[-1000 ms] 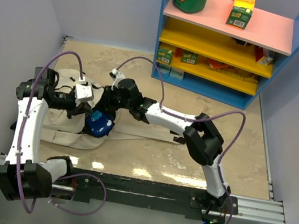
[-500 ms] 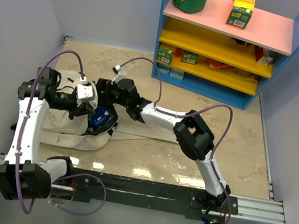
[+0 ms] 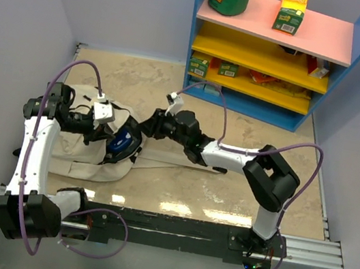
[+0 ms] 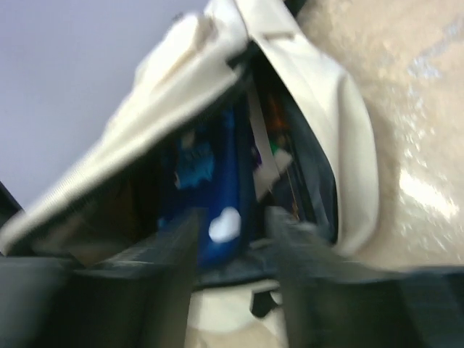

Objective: Pack the student bag
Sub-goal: Place the stationery in the student bag.

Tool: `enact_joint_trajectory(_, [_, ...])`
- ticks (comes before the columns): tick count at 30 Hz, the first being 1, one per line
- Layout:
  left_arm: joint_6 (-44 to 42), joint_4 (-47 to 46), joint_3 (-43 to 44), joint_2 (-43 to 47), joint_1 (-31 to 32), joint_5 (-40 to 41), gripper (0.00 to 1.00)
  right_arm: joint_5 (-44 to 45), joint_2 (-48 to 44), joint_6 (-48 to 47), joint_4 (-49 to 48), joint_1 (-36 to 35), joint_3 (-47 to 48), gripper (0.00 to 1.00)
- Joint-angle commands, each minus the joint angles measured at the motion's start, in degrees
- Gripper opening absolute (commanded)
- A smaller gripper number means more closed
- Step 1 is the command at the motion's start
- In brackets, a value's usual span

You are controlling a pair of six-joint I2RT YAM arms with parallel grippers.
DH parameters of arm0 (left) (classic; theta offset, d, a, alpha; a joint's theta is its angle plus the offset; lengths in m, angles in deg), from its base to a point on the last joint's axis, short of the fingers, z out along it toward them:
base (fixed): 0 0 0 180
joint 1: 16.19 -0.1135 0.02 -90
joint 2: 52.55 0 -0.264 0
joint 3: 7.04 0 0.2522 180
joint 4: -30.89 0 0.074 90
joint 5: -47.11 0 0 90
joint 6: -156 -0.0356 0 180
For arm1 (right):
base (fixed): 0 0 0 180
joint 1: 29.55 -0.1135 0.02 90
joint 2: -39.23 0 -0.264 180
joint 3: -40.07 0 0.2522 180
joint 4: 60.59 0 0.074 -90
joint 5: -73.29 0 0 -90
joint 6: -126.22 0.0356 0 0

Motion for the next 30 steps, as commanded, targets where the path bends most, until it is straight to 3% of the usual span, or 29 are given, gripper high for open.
enact_joint_trajectory(1, [-1.62, 1.04, 0.34, 0.49, 0.70, -4.51, 0.01, -0.56, -3.07, -0.98, -7.14, -1.57, -7.84, 0.27])
enact_joint_trajectory(3, [-1.53, 1.04, 0.52, 0.32, 0.70, -4.69, 0.01, 0.66, -3.16, -2.47, -5.23, -2.63, -7.78, 0.13])
enact_joint_trajectory(12, [-1.53, 1.04, 0.08, 0.49, 0.70, -4.43, 0.01, 4.01, -0.45, -2.12, -5.83, -7.46, -5.06, 0.10])
enact_joint_trajectory(19, [-1.62, 1.04, -0.62, 1.02, 0.70, -4.78, 0.02, 1.90, 9.40, -2.03, -0.31, -7.38, 11.35, 0.07])
enact_joint_trajectory(24, [-1.88, 1.04, -0.45, 1.28, 0.61, -4.16, 0.02, 1.20, 13.72, -2.03, 1.81, -7.38, 17.88, 0.06])
enact_joint_trajectory(30, [-2.15, 1.13, -0.10, 0.93, 0.70, -3.46, 0.02, 3.30, 3.81, -3.53, -0.03, -6.24, 8.68, 0.05])
